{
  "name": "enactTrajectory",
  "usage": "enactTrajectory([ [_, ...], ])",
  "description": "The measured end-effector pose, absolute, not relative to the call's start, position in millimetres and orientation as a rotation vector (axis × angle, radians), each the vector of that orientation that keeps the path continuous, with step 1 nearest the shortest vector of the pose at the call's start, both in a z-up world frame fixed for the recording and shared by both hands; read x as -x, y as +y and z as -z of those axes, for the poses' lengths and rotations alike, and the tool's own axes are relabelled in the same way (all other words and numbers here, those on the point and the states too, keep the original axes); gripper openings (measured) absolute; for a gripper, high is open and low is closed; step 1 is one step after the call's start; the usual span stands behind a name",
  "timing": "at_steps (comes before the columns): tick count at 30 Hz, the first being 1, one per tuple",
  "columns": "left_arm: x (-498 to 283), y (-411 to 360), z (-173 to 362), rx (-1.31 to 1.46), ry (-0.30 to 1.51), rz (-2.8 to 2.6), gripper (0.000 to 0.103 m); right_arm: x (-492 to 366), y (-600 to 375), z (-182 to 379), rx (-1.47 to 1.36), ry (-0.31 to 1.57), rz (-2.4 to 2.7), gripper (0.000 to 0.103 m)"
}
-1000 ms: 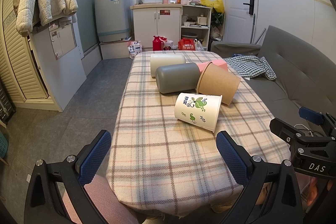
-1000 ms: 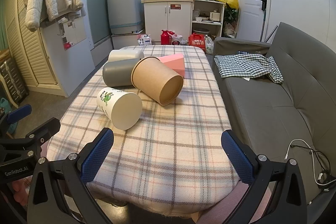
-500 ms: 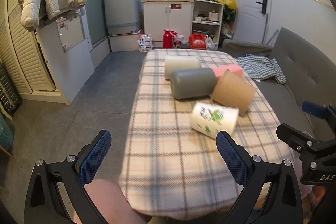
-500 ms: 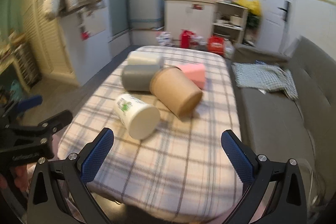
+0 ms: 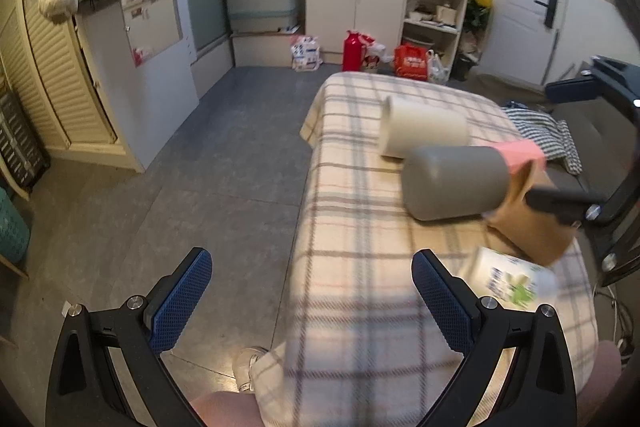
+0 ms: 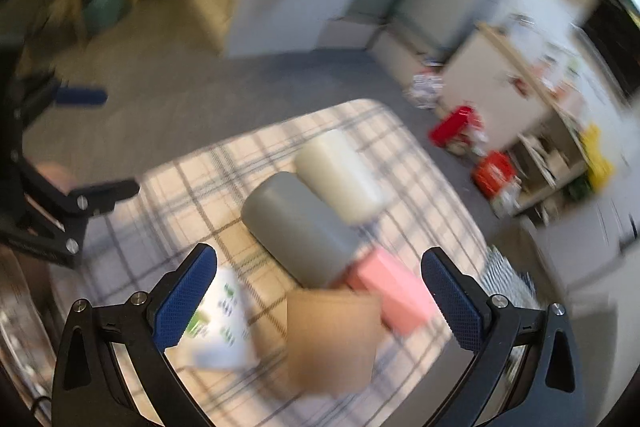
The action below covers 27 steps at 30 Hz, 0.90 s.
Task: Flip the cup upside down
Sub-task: 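Reach the right gripper to the grey cup lying on its side and grasp it, then lift the grey cup with the right gripper and rotate it closed end up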
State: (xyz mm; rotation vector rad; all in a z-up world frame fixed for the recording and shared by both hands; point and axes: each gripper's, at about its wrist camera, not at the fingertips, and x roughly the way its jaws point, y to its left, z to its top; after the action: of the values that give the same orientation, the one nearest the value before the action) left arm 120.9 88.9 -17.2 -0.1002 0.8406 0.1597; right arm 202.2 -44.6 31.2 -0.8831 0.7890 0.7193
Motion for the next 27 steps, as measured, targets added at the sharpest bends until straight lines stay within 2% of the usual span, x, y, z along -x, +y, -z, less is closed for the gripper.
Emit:
enactTrajectory([
  [3, -133.5, 98.7, 26.4, 0.123, 0.866, -0.168, 0.103, -216.5, -24.9, -3.0, 1.029, 0.835, -0.785, 0.098],
  [8, -141.4, 111.7, 39.8, 0.158, 0.902, -0.177, 0.103, -230.5, -4.9, 34.7, 1.174, 0.889, -0.848, 0.095],
  [10, -140.9, 115.1, 43.5, 0.169, 0.911, -0.179, 0.103, -230.2, 0.6, 49.6, 1.232, 0.897, -0.858, 0.089],
  [12, -139.4, 116.9, 45.8, 0.170, 0.918, -0.180, 0.103, -229.6, 3.0, 58.6, 1.266, 0.909, -0.882, 0.088],
  [21, -138.1, 117.2, 47.7, 0.173, 0.931, -0.175, 0.103, -242.8, 8.2, 58.4, 1.205, 0.967, -0.864, 0.082],
  [27, -136.8, 113.2, 38.7, 0.174, 0.892, -0.176, 0.103, -237.2, 9.6, 33.1, 1.081, 0.940, -0.847, 0.078],
])
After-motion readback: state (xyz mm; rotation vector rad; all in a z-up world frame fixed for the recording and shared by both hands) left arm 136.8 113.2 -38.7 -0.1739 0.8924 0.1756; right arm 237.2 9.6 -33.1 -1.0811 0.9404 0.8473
